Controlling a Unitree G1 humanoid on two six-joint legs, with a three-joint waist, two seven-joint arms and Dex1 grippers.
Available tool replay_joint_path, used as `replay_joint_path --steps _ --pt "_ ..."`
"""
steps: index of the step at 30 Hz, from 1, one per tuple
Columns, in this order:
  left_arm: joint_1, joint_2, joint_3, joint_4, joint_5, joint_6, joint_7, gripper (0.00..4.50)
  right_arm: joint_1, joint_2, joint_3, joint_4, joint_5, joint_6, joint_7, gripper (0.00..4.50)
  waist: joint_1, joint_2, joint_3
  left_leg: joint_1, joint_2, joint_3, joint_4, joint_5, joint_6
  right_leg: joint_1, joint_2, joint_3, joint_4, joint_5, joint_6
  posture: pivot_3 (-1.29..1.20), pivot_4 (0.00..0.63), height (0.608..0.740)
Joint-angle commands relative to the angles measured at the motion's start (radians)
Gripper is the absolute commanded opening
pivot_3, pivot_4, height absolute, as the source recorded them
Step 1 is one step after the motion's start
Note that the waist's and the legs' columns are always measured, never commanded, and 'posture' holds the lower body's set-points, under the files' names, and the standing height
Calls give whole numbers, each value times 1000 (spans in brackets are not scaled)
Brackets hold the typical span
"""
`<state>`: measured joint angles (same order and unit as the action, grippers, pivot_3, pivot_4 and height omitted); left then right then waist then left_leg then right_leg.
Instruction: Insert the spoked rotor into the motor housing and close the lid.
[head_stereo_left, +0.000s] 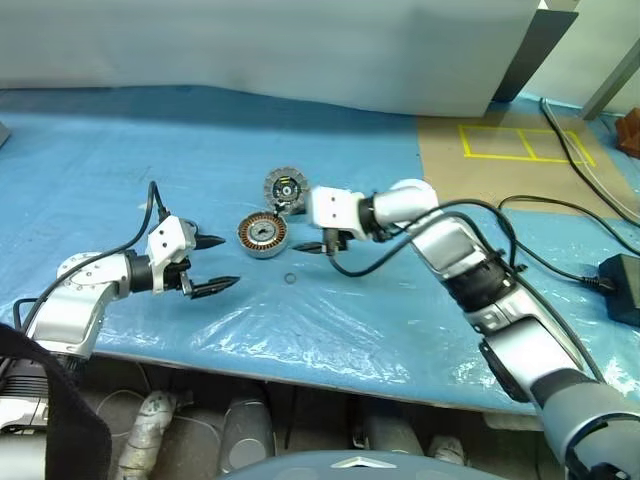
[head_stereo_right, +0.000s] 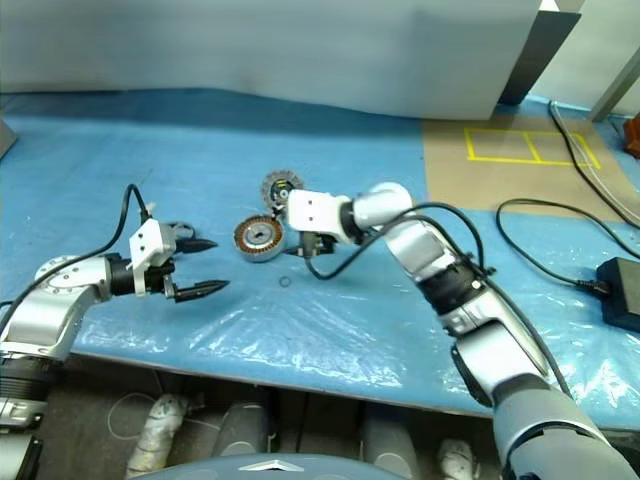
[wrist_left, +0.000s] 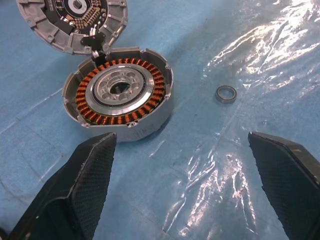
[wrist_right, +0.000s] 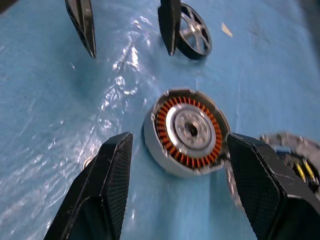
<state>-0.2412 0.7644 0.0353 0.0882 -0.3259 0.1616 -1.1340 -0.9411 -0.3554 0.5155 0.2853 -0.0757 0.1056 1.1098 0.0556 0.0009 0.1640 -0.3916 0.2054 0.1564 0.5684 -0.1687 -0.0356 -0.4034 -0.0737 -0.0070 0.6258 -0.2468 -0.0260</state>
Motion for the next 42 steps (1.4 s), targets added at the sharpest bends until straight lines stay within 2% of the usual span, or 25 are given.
replay_joint_path --steps 1,6,13,24,34,35,38,42 --pt "24 17 34 -43 -3 -6 11 4441 -86 52 22 192 -44 -117 18 3103 -1 0 0 -1 0 0 0 0 0 0 0 -1 0 0 0 0 150 740" --pt "81 19 61 -78 -10 -6 37 4441 -205 147 30 502 -102 -254 8 3103 -6 0 0 -8 1 -3 3 0 0 -3 0 -4 1 0 -1 0 150 740" --pt "160 8 80 -148 -17 5 74 4441 -310 267 40 758 -189 -389 -13 3103 -14 0 0 -11 2 -5 5 0 1 -5 0 -7 2 -1 -3 0 150 740" --pt "298 -15 98 -276 -24 33 148 4441 -387 383 55 982 -340 -449 -173 3103 -13 0 1 -11 3 -5 5 -1 2 -6 0 -8 5 -2 -5 0 150 740" --pt "364 -20 106 -358 -36 68 192 4441 -371 417 45 1025 -389 -430 -183 3103 -15 1 1 -11 5 -5 8 -2 3 -9 0 -8 15 -4 -8 0 150 740" --pt "362 -20 105 -360 -38 70 195 4500 -370 420 43 1025 -390 -429 -181 2732 -15 1 1 -10 5 -4 8 -2 4 -9 0 -8 15 -4 -8 0 150 740" --pt "355 -21 94 -362 -36 74 196 4500 -360 421 54 1019 -404 -456 -156 2075 -15 1 1 -10 5 -4 8 -2 4 -9 0 -7 15 -4 -8 0 150 740" --pt "342 -24 82 -364 -36 81 195 4500 -357 416 59 1011 -423 -476 -165 2075 -15 1 1 -10 5 -3 8 -2 4 -9 0 -7 15 -4 -8 0 150 740"
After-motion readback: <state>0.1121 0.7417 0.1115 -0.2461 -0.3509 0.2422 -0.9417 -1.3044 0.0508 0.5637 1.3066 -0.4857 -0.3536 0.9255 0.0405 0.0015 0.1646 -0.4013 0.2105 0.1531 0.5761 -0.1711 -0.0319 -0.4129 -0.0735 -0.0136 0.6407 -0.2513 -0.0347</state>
